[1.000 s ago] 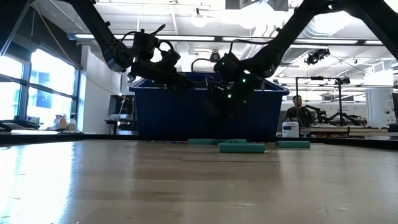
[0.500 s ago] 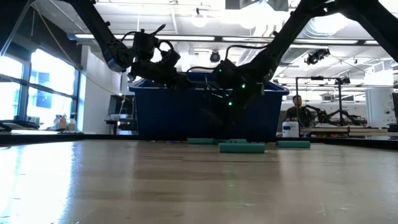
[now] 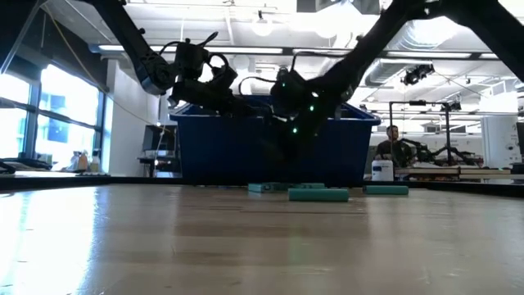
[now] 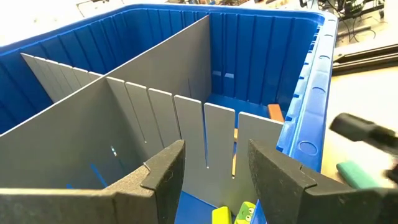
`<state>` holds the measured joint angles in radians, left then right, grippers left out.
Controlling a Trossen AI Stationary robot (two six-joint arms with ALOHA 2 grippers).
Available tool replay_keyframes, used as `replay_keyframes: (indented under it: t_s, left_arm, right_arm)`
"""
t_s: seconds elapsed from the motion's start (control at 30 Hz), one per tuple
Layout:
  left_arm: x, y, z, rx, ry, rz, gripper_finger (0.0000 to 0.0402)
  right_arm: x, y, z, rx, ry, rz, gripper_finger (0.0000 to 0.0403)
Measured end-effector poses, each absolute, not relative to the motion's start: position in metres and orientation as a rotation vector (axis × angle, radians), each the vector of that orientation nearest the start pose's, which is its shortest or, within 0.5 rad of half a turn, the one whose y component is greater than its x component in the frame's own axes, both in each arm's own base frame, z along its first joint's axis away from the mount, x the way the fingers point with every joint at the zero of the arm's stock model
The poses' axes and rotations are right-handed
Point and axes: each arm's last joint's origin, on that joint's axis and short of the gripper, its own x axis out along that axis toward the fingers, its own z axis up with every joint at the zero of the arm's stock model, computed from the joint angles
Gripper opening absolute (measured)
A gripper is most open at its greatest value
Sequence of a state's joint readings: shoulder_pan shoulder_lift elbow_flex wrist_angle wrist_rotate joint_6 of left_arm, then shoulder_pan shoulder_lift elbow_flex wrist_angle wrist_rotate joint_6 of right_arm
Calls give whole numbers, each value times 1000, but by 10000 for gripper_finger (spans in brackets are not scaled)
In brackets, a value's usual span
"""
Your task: Sort blocks
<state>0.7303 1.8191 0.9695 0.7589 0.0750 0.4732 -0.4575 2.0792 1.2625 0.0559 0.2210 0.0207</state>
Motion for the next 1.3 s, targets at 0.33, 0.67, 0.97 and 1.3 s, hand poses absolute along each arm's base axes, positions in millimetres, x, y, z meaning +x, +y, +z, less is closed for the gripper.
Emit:
replay_keyframes:
  t_s: [0.33,0.67,0.97,1.3]
  left_arm:
    - [291,257,206,420,238,621,157]
    - [290,257,206,419,238,621,157]
    - [290,257,206,419,240,621,157]
    - [291,257,206,420,242,619,157]
  right_arm:
    - [383,-207,131,178,859,-532,0]
    - [400,-183,172,115,1006,-379,0]
    - [394,-199,147,131,892,-652,0]
    - [389,-205,127,209,926,-591,0]
